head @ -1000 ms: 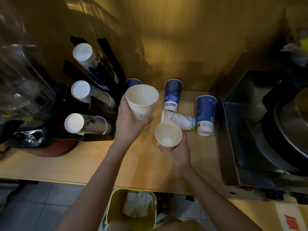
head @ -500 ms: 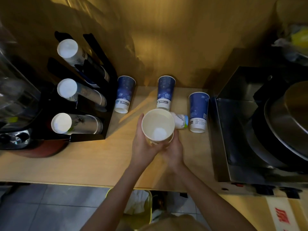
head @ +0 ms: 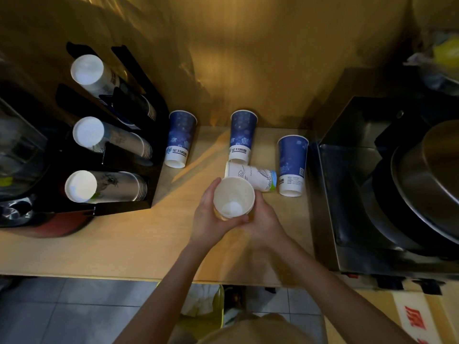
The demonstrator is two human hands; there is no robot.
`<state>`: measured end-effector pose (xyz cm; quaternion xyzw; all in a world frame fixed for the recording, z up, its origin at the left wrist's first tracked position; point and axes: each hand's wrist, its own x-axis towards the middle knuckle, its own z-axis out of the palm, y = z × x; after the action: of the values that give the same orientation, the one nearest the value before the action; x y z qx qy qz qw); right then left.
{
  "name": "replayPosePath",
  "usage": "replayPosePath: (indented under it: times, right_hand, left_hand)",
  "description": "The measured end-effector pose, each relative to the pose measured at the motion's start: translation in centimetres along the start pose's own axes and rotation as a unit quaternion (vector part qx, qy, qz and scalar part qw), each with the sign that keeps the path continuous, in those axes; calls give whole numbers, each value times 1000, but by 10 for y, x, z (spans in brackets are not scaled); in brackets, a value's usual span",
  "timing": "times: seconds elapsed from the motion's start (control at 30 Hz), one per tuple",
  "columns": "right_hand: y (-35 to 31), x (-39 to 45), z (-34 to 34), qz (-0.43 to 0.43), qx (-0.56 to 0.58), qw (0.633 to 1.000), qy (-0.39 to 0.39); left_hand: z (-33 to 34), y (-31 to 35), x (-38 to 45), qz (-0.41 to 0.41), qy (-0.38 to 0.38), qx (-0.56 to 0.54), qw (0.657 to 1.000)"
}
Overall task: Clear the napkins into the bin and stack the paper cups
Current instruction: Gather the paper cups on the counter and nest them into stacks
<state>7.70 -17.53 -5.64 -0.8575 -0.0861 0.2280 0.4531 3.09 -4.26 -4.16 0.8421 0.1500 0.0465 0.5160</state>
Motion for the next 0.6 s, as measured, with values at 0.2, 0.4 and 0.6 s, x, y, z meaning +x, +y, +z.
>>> replayPosePath:
  times: [0.2, 0.4, 0.6]
  right_hand:
    - [-10, 25, -47, -67, -188, 980, 7]
    - [-15, 64, -43, -126, -299, 944, 52]
    - [15, 83, -21, -83, -380, 921, 25]
  left_hand:
    - [-4, -5, 1, 13, -24, 24, 999]
    - [-2, -6, 0, 15, -14, 27, 999]
    - [0, -8, -1, 11, -11, 7, 1000]
